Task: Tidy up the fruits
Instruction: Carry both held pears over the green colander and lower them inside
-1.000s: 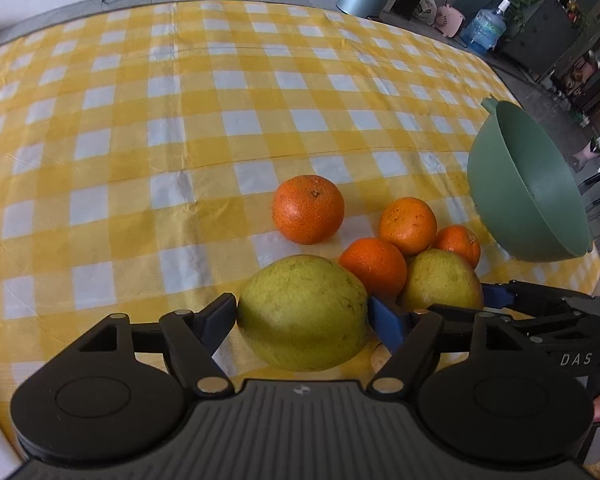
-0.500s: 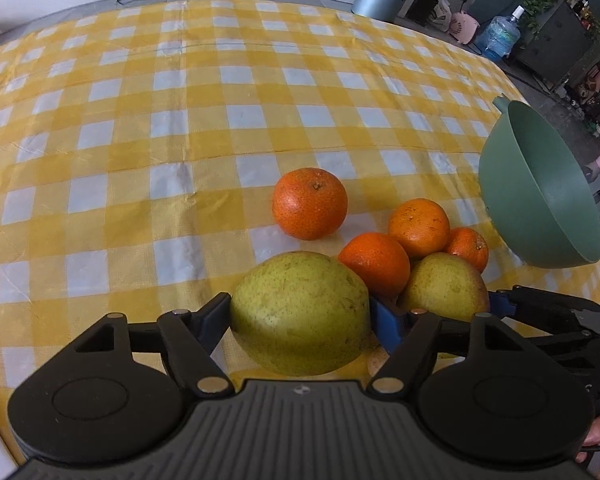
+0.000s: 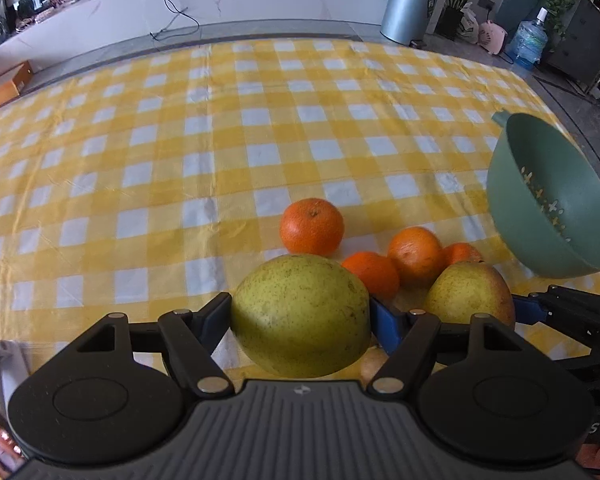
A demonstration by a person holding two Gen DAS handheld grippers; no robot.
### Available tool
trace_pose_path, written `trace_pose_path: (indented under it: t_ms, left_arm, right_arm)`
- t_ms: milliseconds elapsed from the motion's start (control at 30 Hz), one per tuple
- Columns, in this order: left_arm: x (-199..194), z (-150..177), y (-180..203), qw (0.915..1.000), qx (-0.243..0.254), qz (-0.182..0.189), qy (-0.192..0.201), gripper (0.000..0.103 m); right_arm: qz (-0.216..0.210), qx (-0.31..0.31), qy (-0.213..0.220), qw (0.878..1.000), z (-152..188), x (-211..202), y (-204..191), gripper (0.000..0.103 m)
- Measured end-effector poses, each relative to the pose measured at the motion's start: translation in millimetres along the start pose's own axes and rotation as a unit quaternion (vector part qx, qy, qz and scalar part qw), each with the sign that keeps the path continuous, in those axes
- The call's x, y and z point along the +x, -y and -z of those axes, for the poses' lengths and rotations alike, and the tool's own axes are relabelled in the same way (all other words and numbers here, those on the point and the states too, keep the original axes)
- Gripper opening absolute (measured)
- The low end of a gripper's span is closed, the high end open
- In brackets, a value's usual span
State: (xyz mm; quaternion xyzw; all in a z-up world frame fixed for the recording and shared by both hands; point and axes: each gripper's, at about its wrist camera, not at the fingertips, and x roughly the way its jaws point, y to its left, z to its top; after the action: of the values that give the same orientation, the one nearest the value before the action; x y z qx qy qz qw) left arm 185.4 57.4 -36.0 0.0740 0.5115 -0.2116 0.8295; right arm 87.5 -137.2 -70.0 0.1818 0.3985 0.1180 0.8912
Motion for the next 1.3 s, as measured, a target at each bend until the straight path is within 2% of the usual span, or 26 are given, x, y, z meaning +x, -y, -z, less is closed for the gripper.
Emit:
trace_pose_path:
  t_ms: [333,567,667,800,933,1167,1300]
  left_arm:
    - [-62.6,-22.1,82.2,0.9975,0.039,-0.015,0.056,0.084]
    - [-72.0,-43.8,146.7,0.9959,0.054,0.042,0.060,0.084]
    - [-61.7,-55.1,173.3,0.9952,0.060,0.057,0.053,0.084]
    - [-36.3,-71.1,201.4,0.9941,0.059,0.087,0.025,0.084]
    - [-1.5,-84.0,222.2,0.9944,0.067,0.082,-0.002,0.084]
    - [49.7,-96.8,237.8,0.9916,0.096,0.065,-0.057,0.084]
    - [71.6,-98.6,242.6,0.9886,0.116,0.055,-0.080,0.084]
  right_arm:
    - [0.018,-0.040,0.029,0.999,-21.9,-72.4,13.0,0.062]
    - [0.040,-0.074,0.021,0.996,-42.6,-123.9,47.9,0.062]
    - [0.051,-0.082,0.004,0.995,-56.8,-137.6,71.8,0.062]
    - [0.072,-0.111,-0.027,0.991,-70.1,-138.2,98.1,0.062]
    - [0.095,-0.129,-0.065,0.985,-78.8,-119.8,123.0,0.062]
    - [0.091,-0.156,-0.146,0.973,-81.1,-81.0,152.2,0.062]
    - [0.088,-0.166,-0.175,0.966,-81.5,-63.9,162.9,0.062]
